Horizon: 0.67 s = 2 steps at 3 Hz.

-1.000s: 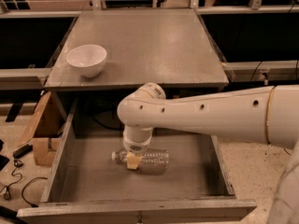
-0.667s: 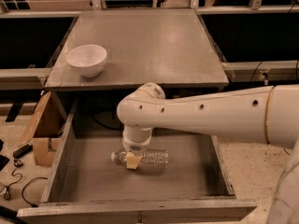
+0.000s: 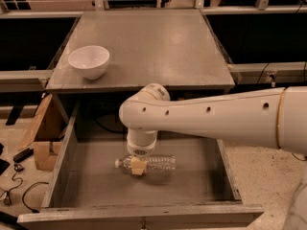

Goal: Pick water bottle from top drawer and place on counter

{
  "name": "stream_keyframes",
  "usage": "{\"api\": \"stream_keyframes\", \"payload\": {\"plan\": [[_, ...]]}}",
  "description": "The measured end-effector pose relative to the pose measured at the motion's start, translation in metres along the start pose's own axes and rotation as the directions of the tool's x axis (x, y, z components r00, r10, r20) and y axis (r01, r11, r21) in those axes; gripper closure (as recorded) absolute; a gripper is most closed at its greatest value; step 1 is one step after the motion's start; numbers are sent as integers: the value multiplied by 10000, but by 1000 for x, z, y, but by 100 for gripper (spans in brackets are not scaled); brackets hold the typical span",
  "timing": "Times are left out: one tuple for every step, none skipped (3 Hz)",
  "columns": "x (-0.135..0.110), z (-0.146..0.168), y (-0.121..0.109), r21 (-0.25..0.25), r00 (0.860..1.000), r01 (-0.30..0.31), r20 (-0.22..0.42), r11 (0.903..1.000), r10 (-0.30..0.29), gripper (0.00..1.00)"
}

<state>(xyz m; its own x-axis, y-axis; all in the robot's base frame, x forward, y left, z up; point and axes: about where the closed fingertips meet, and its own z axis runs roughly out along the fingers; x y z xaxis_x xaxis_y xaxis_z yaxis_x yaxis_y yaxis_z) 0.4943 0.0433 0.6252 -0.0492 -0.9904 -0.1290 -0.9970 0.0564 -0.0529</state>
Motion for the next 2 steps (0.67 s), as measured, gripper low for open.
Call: {"api": "stream_keyframes", "payload": {"plan": [[31,-65,-7,119,9999,130,-5,9998,-130,100],[60,-127,-24,-7,9942,-131,1067,9999,132,100]]}}
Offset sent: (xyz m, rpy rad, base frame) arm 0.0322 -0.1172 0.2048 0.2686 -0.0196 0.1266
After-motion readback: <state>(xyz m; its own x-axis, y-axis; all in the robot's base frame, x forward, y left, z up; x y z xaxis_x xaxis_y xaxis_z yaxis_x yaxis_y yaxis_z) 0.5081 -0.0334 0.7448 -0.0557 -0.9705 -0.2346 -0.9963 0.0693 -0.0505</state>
